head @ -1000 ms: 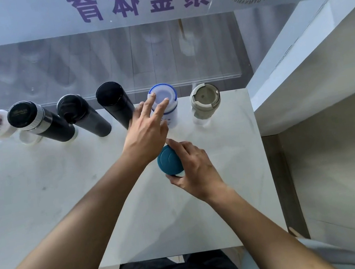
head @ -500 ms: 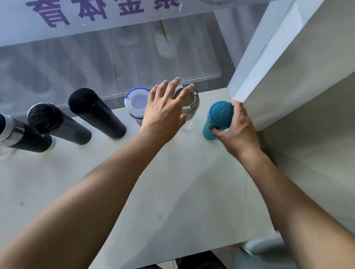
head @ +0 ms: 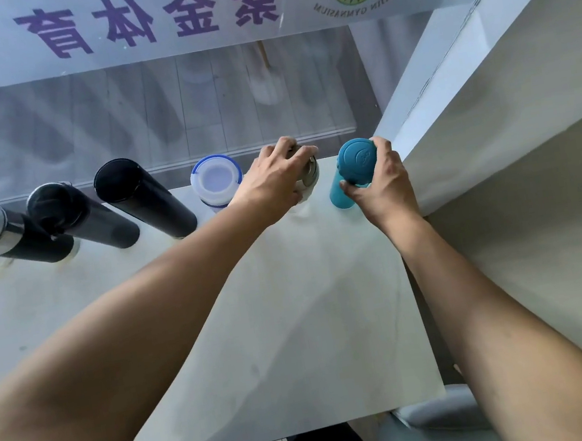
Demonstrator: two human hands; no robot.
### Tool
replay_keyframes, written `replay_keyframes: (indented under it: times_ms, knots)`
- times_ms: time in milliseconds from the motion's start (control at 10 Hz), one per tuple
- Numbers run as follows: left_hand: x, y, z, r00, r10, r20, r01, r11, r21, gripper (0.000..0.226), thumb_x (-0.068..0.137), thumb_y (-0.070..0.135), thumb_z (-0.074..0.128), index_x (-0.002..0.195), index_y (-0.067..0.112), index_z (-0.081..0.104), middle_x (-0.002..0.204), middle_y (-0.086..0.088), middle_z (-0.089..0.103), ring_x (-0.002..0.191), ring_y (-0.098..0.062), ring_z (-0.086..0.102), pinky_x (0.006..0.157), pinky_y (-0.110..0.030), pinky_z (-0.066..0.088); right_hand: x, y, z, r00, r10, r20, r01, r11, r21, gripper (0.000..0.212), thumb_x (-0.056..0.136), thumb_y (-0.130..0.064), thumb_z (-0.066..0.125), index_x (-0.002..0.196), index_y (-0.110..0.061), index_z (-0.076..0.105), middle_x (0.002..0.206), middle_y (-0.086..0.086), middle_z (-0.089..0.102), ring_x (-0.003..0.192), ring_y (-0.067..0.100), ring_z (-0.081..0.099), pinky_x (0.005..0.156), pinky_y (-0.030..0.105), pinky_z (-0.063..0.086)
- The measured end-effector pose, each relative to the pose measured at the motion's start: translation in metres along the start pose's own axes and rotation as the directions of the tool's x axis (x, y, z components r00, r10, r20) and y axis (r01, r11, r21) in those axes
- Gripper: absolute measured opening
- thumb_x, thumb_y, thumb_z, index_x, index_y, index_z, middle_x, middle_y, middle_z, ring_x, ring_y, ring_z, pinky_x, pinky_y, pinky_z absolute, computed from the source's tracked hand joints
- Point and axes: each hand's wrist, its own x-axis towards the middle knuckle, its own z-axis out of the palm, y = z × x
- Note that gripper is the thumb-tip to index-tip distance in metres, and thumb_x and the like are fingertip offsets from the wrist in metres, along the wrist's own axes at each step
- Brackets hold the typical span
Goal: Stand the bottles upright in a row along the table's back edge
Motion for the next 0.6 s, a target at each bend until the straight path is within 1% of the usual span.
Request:
replay_keyframes:
  times_ms: [100,200,300,400,500,600]
  knots:
    - [0.004,0.001,-0.001,1.0,-0.007,-0.01,0.006,1.0,-0.019,0.075,0.082,0.012,0.071,0.147,0.025,0.035,0.147,-0.011,0.035,0.128,-0.037,0.037,0.1,-0.049,0.045,0.001,-0.001,-0.001,1.0,0.006,-0.005,-0.006,1.0,-0.003,0.078,0.078,-0.025,0.083,0.141,-0.017,0.038,0.131,0.01,0.053,0.116,0.026,0.056,0.091,0.021,0.039]
    - [0.006,0.001,-0.002,1.0,-0.006,-0.004,0.006,1.0,-0.023,0.076,0.083,0.012,0.071,0.148,0.025,0.034,0.148,-0.011,0.033,0.13,-0.037,0.036,0.1,-0.049,0.045,0.002,-0.001,-0.001,1.0,0.014,-0.007,-0.014,1.0,-0.007,0.079,0.078,-0.026,0.083,0.142,-0.017,0.037,0.131,0.01,0.052,0.117,0.027,0.056,0.092,0.023,0.04]
    - [0.003,0.002,-0.001,1.0,-0.011,0.008,0.01,1.0,0.015,0.08,0.083,0.017,0.071,0.151,0.027,0.029,0.155,-0.013,0.028,0.134,-0.04,0.034,0.105,-0.049,0.041,0.0,-0.001,-0.002,1.0,0.025,0.017,-0.024,0.999,-0.049,0.092,0.075,-0.038,0.083,0.149,-0.021,0.03,0.137,0.011,0.049,0.123,0.028,0.053,0.1,0.029,0.042]
    - [-0.001,0.006,-0.007,1.0,-0.01,-0.021,0.011,0.999,0.04,0.078,0.086,0.027,0.069,0.152,0.028,0.026,0.159,-0.012,0.025,0.138,-0.039,0.031,0.109,-0.05,0.035,-0.001,-0.007,-0.008,1.0,0.027,0.008,-0.026,0.993,-0.113,0.103,0.073,-0.053,0.081,0.154,-0.023,0.024,0.144,0.011,0.045,0.131,0.028,0.047,0.11,0.038,0.04]
    - [-0.016,0.015,-0.02,0.989,-0.01,-0.147,0.016,0.999,0.041,0.064,0.092,0.037,0.06,0.15,0.026,0.033,0.157,-0.01,0.031,0.139,-0.036,0.033,0.109,-0.049,0.034,-0.008,-0.024,-0.02,0.993,-0.076,-0.094,0.064,0.989,-0.131,0.09,0.084,-0.061,0.065,0.155,-0.02,0.027,0.149,0.011,0.042,0.136,0.027,0.043,0.114,0.042,0.037]
    - [-0.029,0.015,-0.03,0.974,-0.032,-0.225,0.031,0.999,-0.007,0.059,0.092,0.037,0.059,0.146,0.025,0.04,0.155,-0.008,0.037,0.138,-0.034,0.035,0.107,-0.047,0.034,-0.01,-0.034,-0.024,0.97,-0.18,-0.16,0.167,0.981,-0.095,0.073,0.092,-0.049,0.058,0.153,-0.016,0.034,0.149,0.011,0.044,0.135,0.027,0.045,0.113,0.041,0.038]
